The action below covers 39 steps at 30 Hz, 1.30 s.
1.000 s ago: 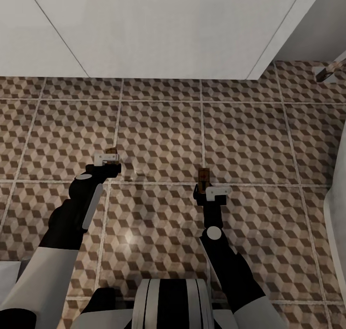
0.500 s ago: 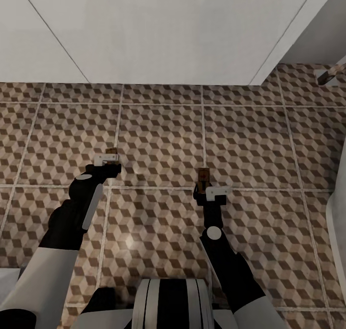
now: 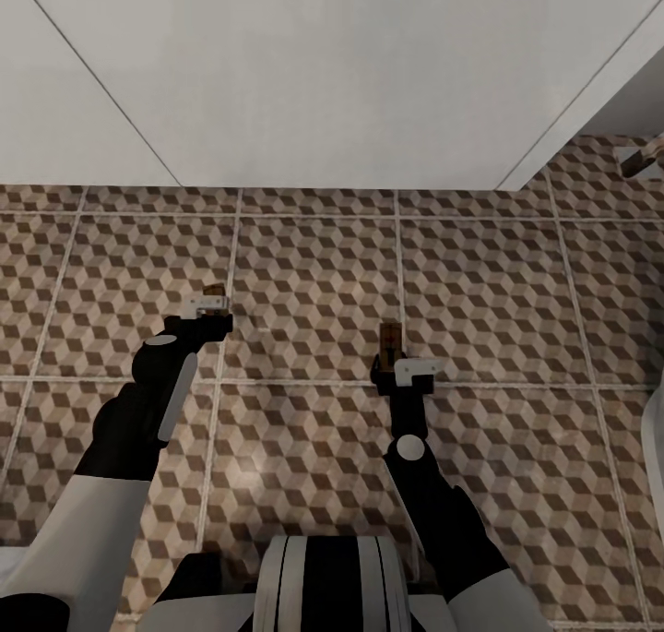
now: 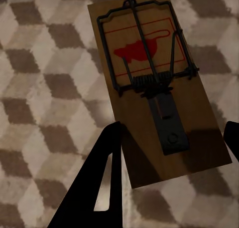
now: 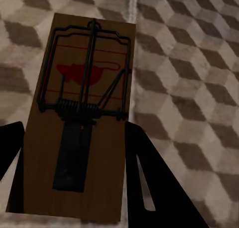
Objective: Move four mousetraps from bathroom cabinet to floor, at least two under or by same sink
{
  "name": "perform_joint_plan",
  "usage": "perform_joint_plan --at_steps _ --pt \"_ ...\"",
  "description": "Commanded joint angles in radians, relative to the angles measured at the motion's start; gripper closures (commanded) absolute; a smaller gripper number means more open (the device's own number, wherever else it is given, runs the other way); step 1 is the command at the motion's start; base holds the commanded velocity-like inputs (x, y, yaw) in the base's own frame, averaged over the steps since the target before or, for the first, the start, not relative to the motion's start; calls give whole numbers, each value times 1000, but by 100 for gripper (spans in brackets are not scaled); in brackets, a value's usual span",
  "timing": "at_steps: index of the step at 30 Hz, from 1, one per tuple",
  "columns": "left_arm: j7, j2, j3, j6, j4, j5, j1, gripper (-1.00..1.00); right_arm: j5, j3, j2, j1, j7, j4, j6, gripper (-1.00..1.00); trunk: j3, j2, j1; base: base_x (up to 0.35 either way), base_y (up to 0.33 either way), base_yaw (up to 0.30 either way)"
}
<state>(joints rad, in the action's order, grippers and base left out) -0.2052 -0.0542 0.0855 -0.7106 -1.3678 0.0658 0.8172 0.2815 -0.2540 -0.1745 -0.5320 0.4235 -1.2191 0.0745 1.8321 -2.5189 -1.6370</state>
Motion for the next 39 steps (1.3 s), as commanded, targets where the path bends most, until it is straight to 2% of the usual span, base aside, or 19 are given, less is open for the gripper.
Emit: perform_joint_plan --at_steps 1,3,7,10,15,24,33,36,39 --pt "-7 -1 3 -4 -1 6 0 100 7 -3 0 0 3 0 8 100 0 0 0 9 3 0" --pt "-7 0 3 -4 -1 7 0 100 7 -10 0 -1 0 0 20 100 0 0 0 5 2 0" --pt "-7 1 3 -4 -2 8 0 100 8 -16 0 -9 -12 0 113 100 0 0 0 1 0 0" --pt "-7 2 3 -4 -2 8 0 100 8 -17 0 -53 -53 2 163 100 0 0 0 0 0 0" --pt "-7 4 6 -4 -12 8 0 100 8 -18 0 -141 -129 42 185 100 0 0 0 0 0 0" --pt "-7 5 7 -4 -17 9 0 100 8 -18 0 -331 -144 225 187 100 0 0 0 0 0 0" --pt "-7 6 7 -4 -19 9 0 100 7 -16 0 -531 -144 495 184 100 0 0 0 2 0 0" --pt "-7 7 7 -3 -18 9 0 100 5 -16 0 -574 -144 576 180 100 0 0 0 6 0 0" --pt "-6 10 8 -2 -16 9 0 100 4 -16 0 -588 -144 633 171 100 0 0 0 1 0 0"
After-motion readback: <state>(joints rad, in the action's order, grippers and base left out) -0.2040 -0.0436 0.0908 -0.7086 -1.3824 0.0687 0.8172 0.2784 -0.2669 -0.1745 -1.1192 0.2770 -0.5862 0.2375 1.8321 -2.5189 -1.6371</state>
